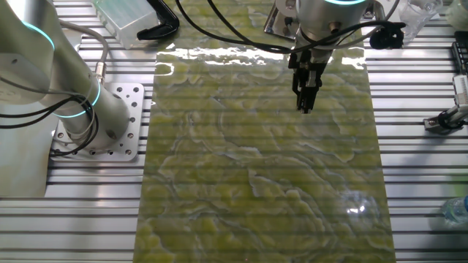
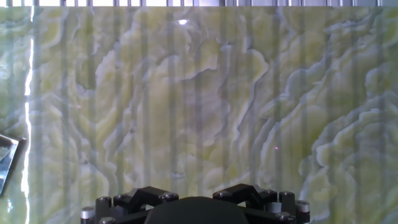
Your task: Take the roll of paper down from the shelf
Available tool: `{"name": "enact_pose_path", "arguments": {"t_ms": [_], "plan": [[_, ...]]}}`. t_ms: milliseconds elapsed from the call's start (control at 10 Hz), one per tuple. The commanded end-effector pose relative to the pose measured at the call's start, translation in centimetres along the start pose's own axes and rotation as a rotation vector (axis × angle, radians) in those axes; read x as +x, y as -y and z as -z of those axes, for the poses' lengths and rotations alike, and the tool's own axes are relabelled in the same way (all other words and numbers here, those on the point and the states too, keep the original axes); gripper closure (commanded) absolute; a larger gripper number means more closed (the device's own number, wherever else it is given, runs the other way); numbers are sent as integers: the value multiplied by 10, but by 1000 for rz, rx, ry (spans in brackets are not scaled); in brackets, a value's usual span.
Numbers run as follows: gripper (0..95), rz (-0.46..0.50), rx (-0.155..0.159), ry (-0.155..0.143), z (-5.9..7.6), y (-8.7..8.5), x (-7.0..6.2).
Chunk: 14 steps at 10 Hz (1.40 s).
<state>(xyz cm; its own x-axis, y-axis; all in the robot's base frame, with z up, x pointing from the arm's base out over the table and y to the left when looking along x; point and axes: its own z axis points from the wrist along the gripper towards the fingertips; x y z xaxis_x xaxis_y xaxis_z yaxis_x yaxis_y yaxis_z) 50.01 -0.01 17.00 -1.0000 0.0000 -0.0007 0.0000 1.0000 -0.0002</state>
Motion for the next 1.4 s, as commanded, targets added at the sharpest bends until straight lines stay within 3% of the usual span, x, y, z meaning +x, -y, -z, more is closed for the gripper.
{"name": "enact_pose_path", "arguments": {"t_ms": [100, 900, 1400], "plan": [[950, 91, 79, 11, 0, 0, 0], [950, 96, 78, 11, 0, -1, -1], [950, 117, 81, 10, -4, -12, -6]]}}
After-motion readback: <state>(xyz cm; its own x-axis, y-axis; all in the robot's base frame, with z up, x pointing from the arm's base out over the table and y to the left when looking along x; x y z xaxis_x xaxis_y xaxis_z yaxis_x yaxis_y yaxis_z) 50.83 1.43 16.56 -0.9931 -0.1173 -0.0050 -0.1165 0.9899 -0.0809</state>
